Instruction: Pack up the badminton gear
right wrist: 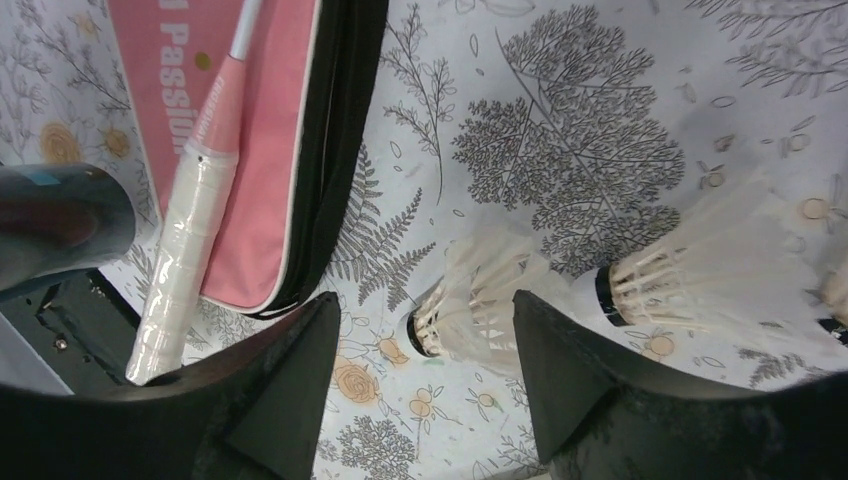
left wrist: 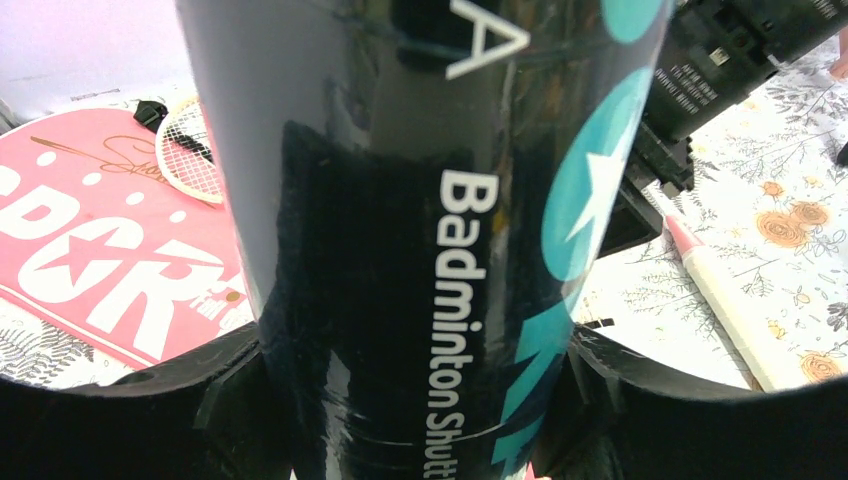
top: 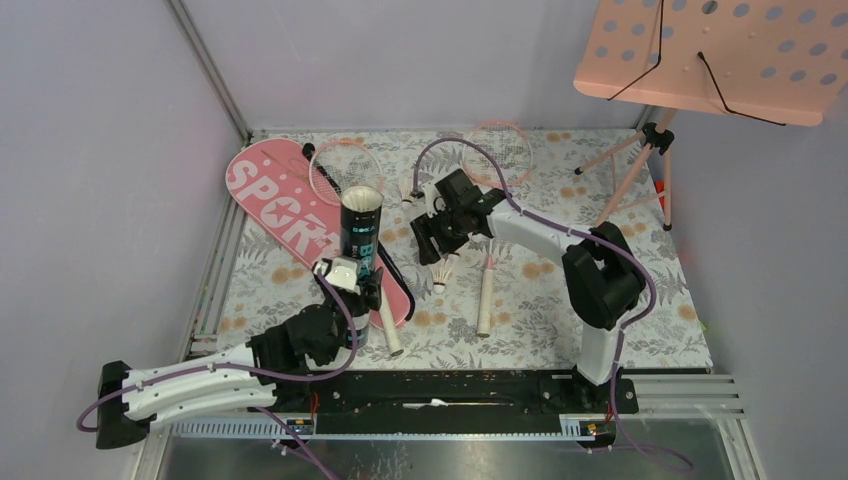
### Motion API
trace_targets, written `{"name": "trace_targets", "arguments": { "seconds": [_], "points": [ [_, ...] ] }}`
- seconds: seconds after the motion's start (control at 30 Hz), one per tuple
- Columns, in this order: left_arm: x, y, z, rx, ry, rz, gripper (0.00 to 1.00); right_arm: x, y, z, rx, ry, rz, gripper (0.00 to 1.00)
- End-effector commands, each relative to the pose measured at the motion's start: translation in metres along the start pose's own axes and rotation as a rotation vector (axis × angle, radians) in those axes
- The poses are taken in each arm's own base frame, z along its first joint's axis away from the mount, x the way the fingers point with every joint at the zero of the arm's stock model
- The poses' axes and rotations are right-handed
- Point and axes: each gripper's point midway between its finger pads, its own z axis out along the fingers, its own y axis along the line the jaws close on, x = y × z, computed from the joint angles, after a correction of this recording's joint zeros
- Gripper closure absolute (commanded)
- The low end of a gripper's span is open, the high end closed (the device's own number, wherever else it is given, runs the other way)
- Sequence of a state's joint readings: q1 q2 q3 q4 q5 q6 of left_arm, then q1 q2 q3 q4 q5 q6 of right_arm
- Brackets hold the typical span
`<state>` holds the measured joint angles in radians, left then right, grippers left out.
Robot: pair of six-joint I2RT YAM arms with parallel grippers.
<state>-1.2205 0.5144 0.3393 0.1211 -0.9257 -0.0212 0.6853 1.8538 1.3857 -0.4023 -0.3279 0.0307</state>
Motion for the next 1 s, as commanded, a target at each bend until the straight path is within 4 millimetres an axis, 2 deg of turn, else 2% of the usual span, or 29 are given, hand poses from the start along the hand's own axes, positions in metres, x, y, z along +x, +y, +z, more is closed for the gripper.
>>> {"name": "trace_targets", "arguments": {
  "seconds": [0.0, 0.17, 0.2, 0.27, 0.3, 0.33, 0.37, 0.47, 0.6, 0.7, 0.8, 0.87, 0.97],
  "points": [
    [-0.016, -0.001, 0.002, -0.013, -0.046, -0.065, 0.8, 0.009, 0.007, 0.005, -0.057, 0.077, 0.018, 0.33],
    [-0.016, -0.002, 0.003, -0.012, -0.045, -0.054, 0.8, 0.021, 0.009, 0.007, -0.08, 0.118, 0.023, 0.47],
    [-0.015, -0.002, 0.004, -0.013, -0.045, -0.052, 0.8, 0.023, 0.01, 0.005, -0.084, 0.122, 0.024, 0.52],
    [-0.015, -0.002, 0.004, -0.013, -0.043, -0.048, 0.8, 0.027, 0.014, 0.001, -0.1, 0.133, 0.028, 0.74],
    [-0.015, -0.003, 0.004, -0.01, -0.044, -0.048, 0.8, 0.026, 0.016, -0.005, -0.103, 0.127, 0.031, 0.89],
    [-0.015, -0.003, 0.004, -0.008, -0.044, -0.047, 0.8, 0.027, 0.021, -0.011, -0.116, 0.119, 0.031, 0.96],
    [-0.015, -0.005, 0.004, -0.003, -0.045, -0.046, 0.8, 0.025, 0.026, -0.017, -0.134, 0.101, 0.029, 1.0],
    [-0.013, -0.008, 0.005, 0.014, -0.042, -0.041, 0.8, 0.015, 0.042, -0.047, -0.165, 0.008, 0.014, 1.0],
    [-0.012, -0.016, 0.005, 0.057, -0.036, -0.005, 0.77, -0.001, 0.062, -0.102, -0.175, -0.203, -0.027, 1.0],
    [-0.01, -0.037, 0.004, 0.179, -0.016, 0.047, 0.77, -0.011, 0.071, -0.151, -0.14, -0.417, -0.066, 1.0],
    [-0.007, -0.06, 0.002, 0.302, -0.003, 0.104, 0.77, -0.018, 0.072, -0.21, -0.061, -0.66, -0.096, 1.0],
    [-0.004, -0.073, 0.0, 0.371, 0.009, 0.135, 0.77, -0.02, 0.077, -0.259, -0.025, -0.849, -0.133, 1.0],
    [0.004, -0.094, -0.006, 0.495, 0.043, 0.184, 0.78, -0.016, 0.085, -0.31, -0.001, -1.038, -0.192, 1.0]
  ]
}}
